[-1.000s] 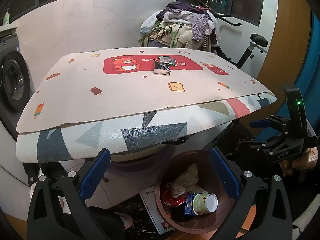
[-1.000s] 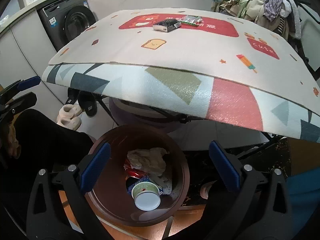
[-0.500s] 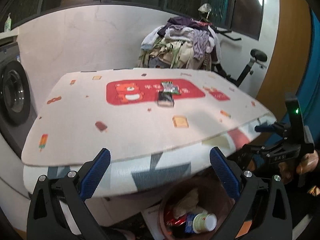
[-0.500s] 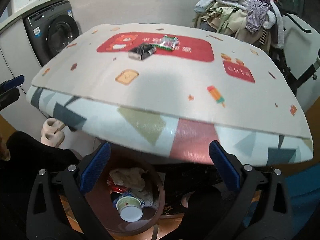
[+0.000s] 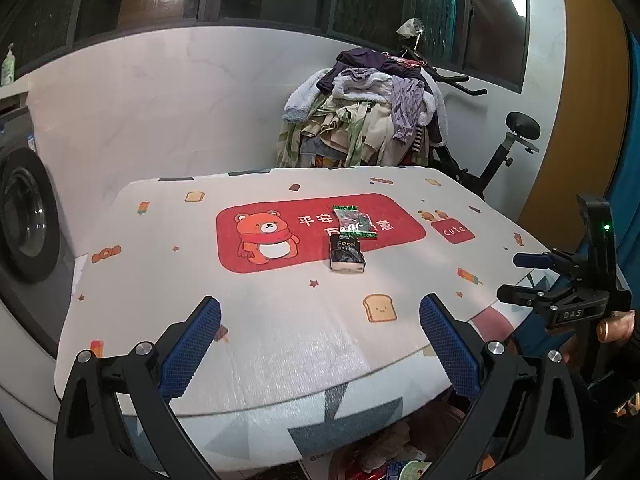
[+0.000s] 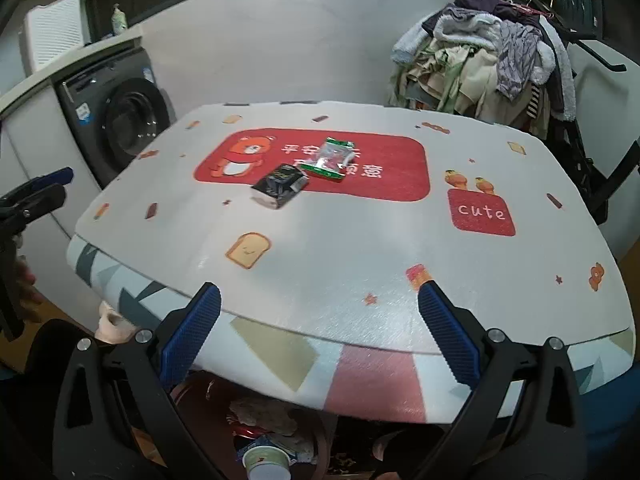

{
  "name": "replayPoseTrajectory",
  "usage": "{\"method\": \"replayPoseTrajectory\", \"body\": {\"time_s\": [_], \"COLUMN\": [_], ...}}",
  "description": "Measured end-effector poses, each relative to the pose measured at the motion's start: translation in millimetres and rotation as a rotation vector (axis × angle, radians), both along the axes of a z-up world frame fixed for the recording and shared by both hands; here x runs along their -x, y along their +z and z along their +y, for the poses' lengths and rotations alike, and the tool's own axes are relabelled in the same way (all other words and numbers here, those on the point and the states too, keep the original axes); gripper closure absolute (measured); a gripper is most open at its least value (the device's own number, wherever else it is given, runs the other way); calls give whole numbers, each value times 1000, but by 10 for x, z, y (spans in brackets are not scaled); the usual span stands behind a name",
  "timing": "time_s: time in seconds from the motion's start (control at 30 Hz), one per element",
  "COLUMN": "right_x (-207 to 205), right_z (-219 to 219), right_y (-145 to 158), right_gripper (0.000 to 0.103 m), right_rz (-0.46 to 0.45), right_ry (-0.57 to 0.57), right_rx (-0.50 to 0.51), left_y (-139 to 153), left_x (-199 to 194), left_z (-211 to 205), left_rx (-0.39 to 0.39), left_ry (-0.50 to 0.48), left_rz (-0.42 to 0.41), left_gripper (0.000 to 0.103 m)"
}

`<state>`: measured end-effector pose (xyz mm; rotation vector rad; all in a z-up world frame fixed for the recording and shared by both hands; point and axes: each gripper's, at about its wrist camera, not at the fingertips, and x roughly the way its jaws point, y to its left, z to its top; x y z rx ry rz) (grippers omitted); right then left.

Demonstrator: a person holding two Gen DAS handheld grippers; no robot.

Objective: Collect trash
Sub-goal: 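Raise both tools back over the table toward the black packet and wrapper, then grasp the black Face tissue packet with the left gripper while the right gripper grasps the clear candy wrapper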

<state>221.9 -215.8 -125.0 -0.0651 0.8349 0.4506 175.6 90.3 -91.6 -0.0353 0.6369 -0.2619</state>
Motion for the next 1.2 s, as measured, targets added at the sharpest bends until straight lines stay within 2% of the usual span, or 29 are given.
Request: {"method": "replayPoseTrajectory", "body": {"time_s": [0.2,0.27,0.33,0.6,0.7,0.73,0.93,1.0,1.03,1.07,1.13,1.2], "right_x": [-300,-431,-564,-909,-1044,-1083,-1356,-1463,-1489,-1542,-1639,-1744], "right_z": [27,33,12,3,-28,-44,-144,-144,-138,-119,-58,54], "right_y": [-7,-26,-61,-185,-210,-216,-259,-288,-298,-315,-345,-396], "right_gripper": [6,6,6,6,6,6,6,9,10,14,14,14], "right_rz": [36,54,79,79,81,82,113,121,123,130,145,157], "right_ry": [-10,-51,-67,-87,-85,-88,-108,-116,-117,-118,-119,-122], "right_rx": [-6,29,3,25,15,11,-32,-35,-36,-40,-49,-68], "left_y": [-102,-168,-249,-570,-729,-767,-1063,-1158,-1196,-1198,-1141,-1047], "left_x": [-251,-370,-516,-1270,-1647,-1735,-2203,-2280,-2309,-2319,-2314,-2273], "left_z": [12,-46,-129,-571,-731,-776,-1121,-1193,-1197,-1164,-1031,-859], "left_rx": [22,3,-16,-92,-89,-93,-169,-214,-231,-219,-174,-120], "left_ry": [0,-9,-34,-107,-119,-119,-150,-169,-180,-190,-188,-174], "left_rz": [53,82,109,165,213,227,296,331,354,359,357,344], "left_gripper": [6,6,6,6,12,18,20,31,56,63,70,70]}}
